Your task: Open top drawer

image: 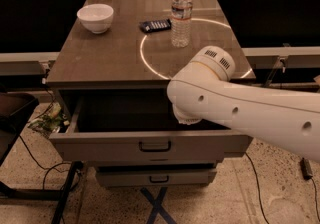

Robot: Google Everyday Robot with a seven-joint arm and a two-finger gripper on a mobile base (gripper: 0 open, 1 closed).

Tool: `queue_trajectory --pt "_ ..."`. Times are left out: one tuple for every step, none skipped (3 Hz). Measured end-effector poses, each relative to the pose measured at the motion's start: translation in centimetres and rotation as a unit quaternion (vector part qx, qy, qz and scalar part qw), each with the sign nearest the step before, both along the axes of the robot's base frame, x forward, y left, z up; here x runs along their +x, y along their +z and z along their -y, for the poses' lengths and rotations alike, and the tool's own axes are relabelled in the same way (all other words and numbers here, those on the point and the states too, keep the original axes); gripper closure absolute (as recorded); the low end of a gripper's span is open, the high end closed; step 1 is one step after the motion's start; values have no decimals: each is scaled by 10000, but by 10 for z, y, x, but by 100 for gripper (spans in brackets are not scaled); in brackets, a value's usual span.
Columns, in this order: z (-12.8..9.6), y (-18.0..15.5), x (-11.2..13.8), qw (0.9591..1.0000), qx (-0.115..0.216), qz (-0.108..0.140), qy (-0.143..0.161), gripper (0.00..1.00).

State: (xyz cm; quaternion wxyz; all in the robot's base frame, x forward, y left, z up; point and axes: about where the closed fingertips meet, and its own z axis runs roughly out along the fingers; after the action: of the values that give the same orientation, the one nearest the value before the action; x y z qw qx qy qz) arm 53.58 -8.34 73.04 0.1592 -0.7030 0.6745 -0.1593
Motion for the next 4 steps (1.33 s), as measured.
queue_trajectory --pt "7 -4 21 10000 -29 -55 22 100" --pt "10 -10 39 9999 -27 -142 56 100" --pt "10 -24 38 9994 -123 -330 67 100" --pt "16 -47 28 9982 -118 -580 18 100"
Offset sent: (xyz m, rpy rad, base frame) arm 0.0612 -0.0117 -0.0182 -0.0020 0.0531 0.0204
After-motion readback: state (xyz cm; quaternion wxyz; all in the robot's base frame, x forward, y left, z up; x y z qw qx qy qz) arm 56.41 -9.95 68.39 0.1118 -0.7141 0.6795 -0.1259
